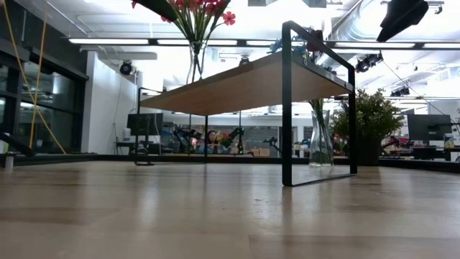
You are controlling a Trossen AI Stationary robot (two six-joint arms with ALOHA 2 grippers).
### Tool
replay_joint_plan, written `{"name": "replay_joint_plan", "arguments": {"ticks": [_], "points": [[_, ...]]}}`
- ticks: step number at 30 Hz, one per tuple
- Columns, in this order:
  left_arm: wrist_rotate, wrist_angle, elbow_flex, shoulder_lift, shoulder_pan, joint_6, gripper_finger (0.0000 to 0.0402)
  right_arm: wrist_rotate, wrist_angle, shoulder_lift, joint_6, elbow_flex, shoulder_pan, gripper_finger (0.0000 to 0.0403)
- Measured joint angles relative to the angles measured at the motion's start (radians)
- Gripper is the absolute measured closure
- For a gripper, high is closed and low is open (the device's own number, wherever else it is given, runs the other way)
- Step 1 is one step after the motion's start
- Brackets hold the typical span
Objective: Pick and place flowers into a vace then onto a shelf
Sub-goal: Put the transparent vase on the shelf
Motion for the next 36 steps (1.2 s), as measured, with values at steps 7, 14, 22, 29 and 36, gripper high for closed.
{"name": "replay_joint_plan", "arguments": {"ticks": [7,14,22,29,36], "points": [[0.024,0.000,0.000,0.000,0.000,-0.003,0.0005,0.146,0.002,0.000,-0.014,0.000,0.000,0.0014],[0.050,0.000,0.000,0.000,0.000,-0.003,0.0005,0.390,-0.258,-0.004,0.353,-0.009,-0.102,0.0012],[0.050,0.000,0.000,0.000,0.000,0.002,0.0004,0.351,0.046,-0.124,0.308,-0.282,-0.176,0.0009],[0.072,0.000,0.000,0.000,0.000,0.002,0.0005,0.342,0.310,-0.255,0.206,-0.519,-0.259,0.0012],[0.087,0.000,0.000,0.000,0.000,0.004,0.0005,0.310,0.612,-0.337,0.017,-0.697,-0.339,0.0009]]}}
